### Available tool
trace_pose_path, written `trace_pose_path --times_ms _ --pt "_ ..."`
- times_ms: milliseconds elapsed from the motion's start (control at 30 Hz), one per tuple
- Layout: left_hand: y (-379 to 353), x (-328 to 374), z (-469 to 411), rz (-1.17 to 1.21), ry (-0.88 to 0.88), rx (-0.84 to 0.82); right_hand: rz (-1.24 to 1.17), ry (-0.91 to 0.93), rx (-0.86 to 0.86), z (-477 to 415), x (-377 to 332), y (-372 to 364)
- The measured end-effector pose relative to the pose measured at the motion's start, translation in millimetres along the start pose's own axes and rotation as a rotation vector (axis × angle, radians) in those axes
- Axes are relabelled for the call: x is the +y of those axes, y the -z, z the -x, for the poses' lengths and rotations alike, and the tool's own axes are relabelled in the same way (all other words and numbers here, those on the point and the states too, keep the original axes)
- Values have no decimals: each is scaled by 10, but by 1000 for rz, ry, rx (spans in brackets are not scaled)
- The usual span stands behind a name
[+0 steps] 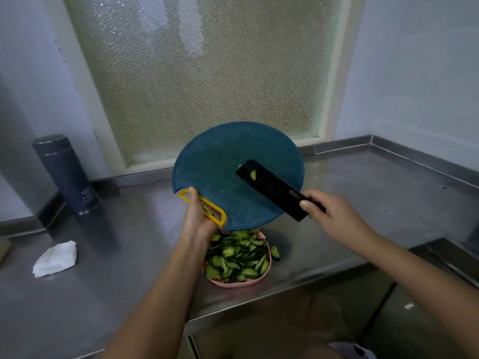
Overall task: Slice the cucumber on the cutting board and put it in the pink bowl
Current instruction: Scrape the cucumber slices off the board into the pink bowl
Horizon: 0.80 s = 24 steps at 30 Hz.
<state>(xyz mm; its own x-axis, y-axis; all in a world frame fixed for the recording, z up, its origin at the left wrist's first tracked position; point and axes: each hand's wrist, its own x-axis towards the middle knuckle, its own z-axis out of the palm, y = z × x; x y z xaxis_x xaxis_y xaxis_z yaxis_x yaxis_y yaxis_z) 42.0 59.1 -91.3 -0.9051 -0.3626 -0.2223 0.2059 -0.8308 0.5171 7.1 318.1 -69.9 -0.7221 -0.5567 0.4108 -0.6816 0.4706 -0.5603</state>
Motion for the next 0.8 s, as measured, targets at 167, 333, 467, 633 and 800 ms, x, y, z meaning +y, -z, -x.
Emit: trace_pose_path --times_ms 167,333,467,633,800 --pt "-3 4 123 15 18 -22 -317 -111 65 -70 -19 60" --pt "-2 -20 281 23 33 -81 -500 -117 38 -105 -15 82" --pt "13 -16 320 -11 20 -106 -576 -127 92 -107 -36 46" --pt "44 52 330 -126 -33 -128 -580 -129 126 -78 -49 48" --pt "15 96 379 -246 -119 -143 -566 -137 153 -43 -49 142"
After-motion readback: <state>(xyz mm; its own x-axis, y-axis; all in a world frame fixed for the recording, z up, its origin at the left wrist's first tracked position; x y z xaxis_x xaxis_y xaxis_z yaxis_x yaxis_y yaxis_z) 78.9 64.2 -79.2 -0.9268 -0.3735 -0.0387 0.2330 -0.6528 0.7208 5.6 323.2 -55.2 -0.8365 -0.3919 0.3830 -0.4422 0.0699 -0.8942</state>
